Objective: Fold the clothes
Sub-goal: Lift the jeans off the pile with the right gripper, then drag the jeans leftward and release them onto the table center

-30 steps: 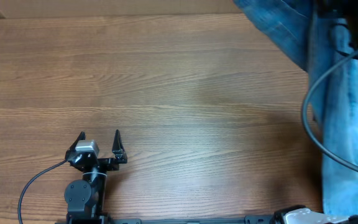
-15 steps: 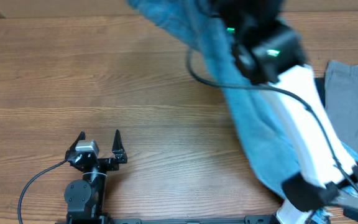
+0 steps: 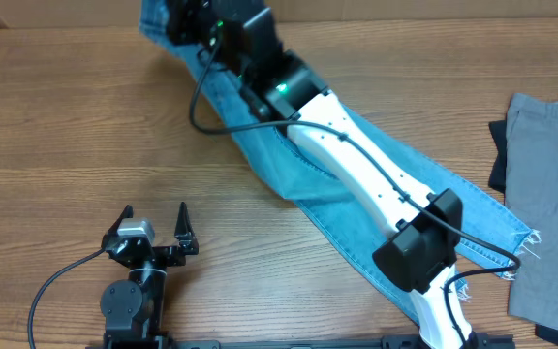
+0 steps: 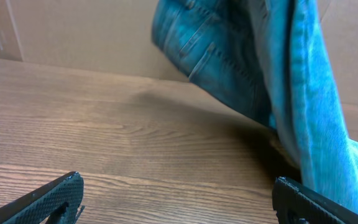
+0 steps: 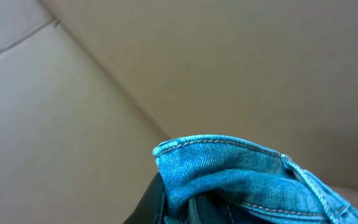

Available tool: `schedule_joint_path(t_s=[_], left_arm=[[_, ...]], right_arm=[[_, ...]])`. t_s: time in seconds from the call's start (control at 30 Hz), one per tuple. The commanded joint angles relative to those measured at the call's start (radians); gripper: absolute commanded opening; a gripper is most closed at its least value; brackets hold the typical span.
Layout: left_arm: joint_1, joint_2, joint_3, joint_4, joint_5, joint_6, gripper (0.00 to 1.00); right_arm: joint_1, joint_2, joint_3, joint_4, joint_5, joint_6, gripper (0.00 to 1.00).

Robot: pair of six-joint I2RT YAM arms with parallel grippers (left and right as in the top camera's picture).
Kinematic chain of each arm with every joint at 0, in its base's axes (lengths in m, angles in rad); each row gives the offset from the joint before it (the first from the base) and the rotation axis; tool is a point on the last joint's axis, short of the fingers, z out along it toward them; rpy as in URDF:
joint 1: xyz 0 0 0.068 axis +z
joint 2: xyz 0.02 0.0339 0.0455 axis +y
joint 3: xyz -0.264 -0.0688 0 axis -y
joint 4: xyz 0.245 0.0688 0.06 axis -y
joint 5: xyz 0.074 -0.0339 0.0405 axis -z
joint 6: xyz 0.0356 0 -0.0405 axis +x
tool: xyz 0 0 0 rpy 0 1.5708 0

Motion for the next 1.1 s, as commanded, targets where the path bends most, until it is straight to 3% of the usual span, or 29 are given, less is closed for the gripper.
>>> schedule_joint_path(t_s=[0.0,0.67,0.77,0.8,0.83,0.87,0.9,1.07], left_arm=[[-0.003,0.002,-0.003,0.0,0.008,-0.009,1.0],[-0.003,0.002,-0.003,0.001,0.008,-0.009,1.0],[-0.003,0.002,-0.003,0.0,0.008,-0.009,1.0],[-0.003,0.002,-0.003,0.001,0.008,-0.009,1.0],[-0.003,0.002,-0.003,0.0,0.008,-0.009,1.0],[-0.003,0.002,-0.003,0.001,0.008,-0.009,1.0],[-0.003,0.002,-0.003,0.001,0.009,-0.009,1.0],[-0.003,0.002,-0.003,0.001,0.008,-0.009,1.0]], right_arm=[[0.056,0.011,0.034,0.031,-0.009,0.008,0.04],[0.171,0.08,0.032,0.066,-0.01,0.054,0.04],[0.187,0.08,0.032,0.091,-0.009,0.054,0.12],[0.193,0.08,0.032,0.099,-0.01,0.054,0.2],[0.197,0.08,0.032,0.102,-0.01,0.058,0.43],[0.201,0.08,0.032,0.105,-0.009,0.074,0.87],[0.203,0.08,0.032,0.104,-0.01,0.088,1.0],[0.208,0.072,0.032,0.126,-0.112,0.106,1.0]])
